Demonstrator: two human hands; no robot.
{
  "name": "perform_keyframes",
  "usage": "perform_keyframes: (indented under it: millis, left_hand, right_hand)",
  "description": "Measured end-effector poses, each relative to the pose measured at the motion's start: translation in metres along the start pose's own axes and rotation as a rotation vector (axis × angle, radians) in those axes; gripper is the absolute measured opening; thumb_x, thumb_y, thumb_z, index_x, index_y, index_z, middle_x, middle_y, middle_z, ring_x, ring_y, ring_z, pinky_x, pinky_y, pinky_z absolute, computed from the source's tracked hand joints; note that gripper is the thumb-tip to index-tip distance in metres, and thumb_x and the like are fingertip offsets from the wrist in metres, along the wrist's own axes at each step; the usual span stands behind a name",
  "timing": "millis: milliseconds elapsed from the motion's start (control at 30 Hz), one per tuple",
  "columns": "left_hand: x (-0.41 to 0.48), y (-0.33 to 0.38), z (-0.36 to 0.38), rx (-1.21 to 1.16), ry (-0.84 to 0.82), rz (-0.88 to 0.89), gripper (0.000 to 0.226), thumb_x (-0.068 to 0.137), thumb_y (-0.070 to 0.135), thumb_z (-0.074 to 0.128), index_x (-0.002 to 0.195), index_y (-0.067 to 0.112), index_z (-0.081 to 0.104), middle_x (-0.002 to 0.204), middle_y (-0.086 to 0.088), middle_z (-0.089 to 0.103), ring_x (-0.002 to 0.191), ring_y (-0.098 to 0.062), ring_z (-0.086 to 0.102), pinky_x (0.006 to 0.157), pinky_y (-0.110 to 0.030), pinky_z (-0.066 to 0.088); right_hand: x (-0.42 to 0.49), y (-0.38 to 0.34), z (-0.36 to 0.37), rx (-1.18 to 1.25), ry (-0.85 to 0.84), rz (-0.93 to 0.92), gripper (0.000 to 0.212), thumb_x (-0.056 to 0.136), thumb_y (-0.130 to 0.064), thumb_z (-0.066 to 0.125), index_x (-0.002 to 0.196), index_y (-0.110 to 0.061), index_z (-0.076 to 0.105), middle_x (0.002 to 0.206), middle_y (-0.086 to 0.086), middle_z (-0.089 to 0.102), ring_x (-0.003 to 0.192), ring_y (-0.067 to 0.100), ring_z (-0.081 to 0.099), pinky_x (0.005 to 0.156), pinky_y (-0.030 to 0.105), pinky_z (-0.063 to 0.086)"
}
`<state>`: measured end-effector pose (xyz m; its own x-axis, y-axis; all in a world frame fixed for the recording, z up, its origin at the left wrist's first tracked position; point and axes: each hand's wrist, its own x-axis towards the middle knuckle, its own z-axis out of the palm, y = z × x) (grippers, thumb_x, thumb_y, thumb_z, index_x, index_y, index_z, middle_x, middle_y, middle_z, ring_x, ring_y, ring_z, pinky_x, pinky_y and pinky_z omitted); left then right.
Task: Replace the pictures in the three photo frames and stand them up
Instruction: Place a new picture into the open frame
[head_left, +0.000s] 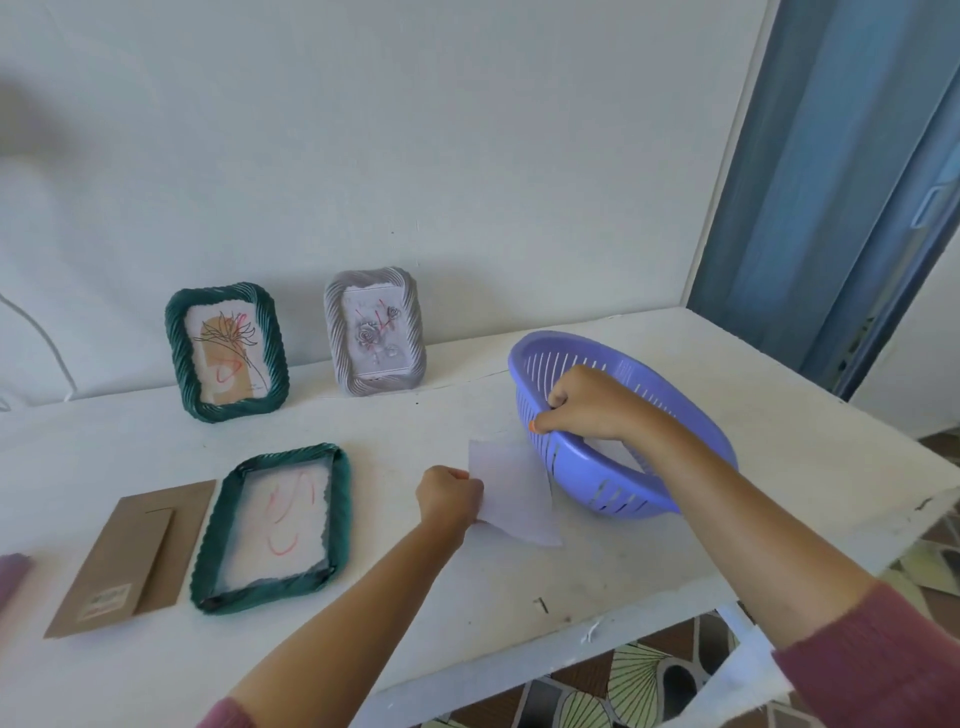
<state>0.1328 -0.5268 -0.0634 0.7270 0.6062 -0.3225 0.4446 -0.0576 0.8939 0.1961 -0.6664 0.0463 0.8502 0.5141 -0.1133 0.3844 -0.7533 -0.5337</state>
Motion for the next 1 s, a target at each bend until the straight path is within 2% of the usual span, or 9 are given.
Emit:
perform_keyframes:
  millis: [133, 267, 367, 433, 533, 667, 767, 900, 1000]
  left_hand:
    - [0.0, 0.0, 0.008, -0.018, -0.003, -0.023, 0.007, 0.075, -0.001, 0.052, 0.071, 0.005, 0.052, 0.081, -0.014, 0.054, 0.07, -0.026, 0.05, 0.071, -0.041, 0.059]
    - [-0.008, 0.002, 0.012, 0.018, -0.028, -0.002, 0.032, 0.078, 0.002, 0.053, 0.108, -0.007, 0.055, 0.113, -0.026, 0.059, 0.069, -0.023, 0.047, 0.047, -0.025, 0.044]
    - [-0.011, 0.004, 0.009, 0.115, -0.09, 0.038, 0.028, 0.081, 0.008, 0.053, 0.108, 0.001, 0.052, 0.11, -0.02, 0.059, 0.07, -0.026, 0.054, 0.046, -0.026, 0.043]
    - [-0.014, 0.008, 0.003, 0.308, -0.12, 0.099, 0.019, 0.082, 0.015, 0.052, 0.098, 0.005, 0.052, 0.099, -0.014, 0.059, 0.067, -0.024, 0.055, 0.058, -0.031, 0.048]
    - [-0.015, 0.015, -0.003, 0.563, -0.037, 0.197, 0.035, 0.091, 0.029, 0.046, 0.118, 0.008, 0.049, 0.115, -0.01, 0.053, 0.102, -0.027, 0.055, 0.08, -0.032, 0.041]
    - [-0.028, 0.029, 0.0, 0.237, -0.012, 0.49, 0.038, 0.096, 0.034, 0.042, 0.132, 0.021, 0.042, 0.128, -0.007, 0.051, 0.106, -0.023, 0.057, 0.089, -0.033, 0.044]
    - [-0.031, 0.031, 0.005, 0.271, -0.077, 0.596, 0.042, 0.095, 0.034, 0.046, 0.136, 0.028, 0.04, 0.132, -0.004, 0.045, 0.105, -0.022, 0.057, 0.089, -0.03, 0.046]
    - [-0.03, 0.031, 0.007, 0.32, -0.105, 0.556, 0.044, 0.095, 0.035, 0.048, 0.137, 0.026, 0.042, 0.136, -0.003, 0.041, 0.118, -0.022, 0.053, 0.098, -0.031, 0.045]
    - [-0.031, 0.033, 0.006, 0.317, -0.107, 0.558, 0.045, 0.095, 0.035, 0.047, 0.138, 0.025, 0.042, 0.137, -0.004, 0.041, 0.119, -0.022, 0.051, 0.1, -0.031, 0.044]
  right_hand:
    - [-0.001, -0.006, 0.013, -0.016, -0.038, -0.011, 0.056, 0.075, -0.018, 0.069, 0.048, -0.017, 0.021, 0.049, 0.0, 0.018, 0.044, 0.016, 0.02, 0.048, 0.027, 0.017]
    - [-0.001, -0.003, 0.029, -0.102, -0.081, 0.015, 0.053, 0.075, -0.025, 0.071, 0.047, -0.015, 0.027, 0.046, 0.001, 0.029, 0.044, 0.017, 0.032, 0.049, 0.027, 0.023]
    - [0.0, 0.002, 0.028, -0.084, -0.159, 0.038, 0.044, 0.079, -0.043, 0.066, 0.056, -0.01, 0.05, 0.058, 0.009, 0.057, 0.057, 0.021, 0.055, 0.059, 0.029, 0.039]
    - [0.004, 0.011, 0.017, -0.007, -0.13, 0.107, 0.047, 0.082, -0.051, 0.059, 0.075, -0.004, 0.059, 0.074, 0.012, 0.068, 0.059, 0.02, 0.061, 0.061, 0.027, 0.044]
    - [0.012, 0.038, 0.001, -0.151, -0.008, 0.27, 0.045, 0.081, -0.052, 0.059, 0.076, -0.008, 0.051, 0.067, 0.004, 0.059, 0.06, 0.018, 0.058, 0.055, 0.027, 0.038]
    - [0.023, 0.068, 0.007, -0.351, -0.183, 0.52, 0.067, 0.075, -0.049, 0.069, 0.124, -0.008, 0.051, 0.124, 0.01, 0.058, 0.112, 0.03, 0.058, 0.082, 0.033, 0.045]
    - [0.025, 0.072, 0.014, -0.331, -0.238, 0.572, 0.065, 0.074, -0.043, 0.073, 0.121, -0.005, 0.049, 0.118, 0.013, 0.06, 0.111, 0.032, 0.06, 0.082, 0.036, 0.046]
    - [0.025, 0.075, 0.013, -0.442, -0.135, 0.559, 0.044, 0.08, -0.028, 0.071, 0.114, -0.011, 0.049, 0.108, 0.011, 0.062, 0.105, 0.029, 0.062, 0.074, 0.032, 0.045]
    - [0.025, 0.075, 0.009, -0.494, -0.074, 0.551, 0.04, 0.084, -0.015, 0.064, 0.12, -0.007, 0.049, 0.095, 0.009, 0.064, 0.08, 0.025, 0.059, 0.058, 0.028, 0.043]
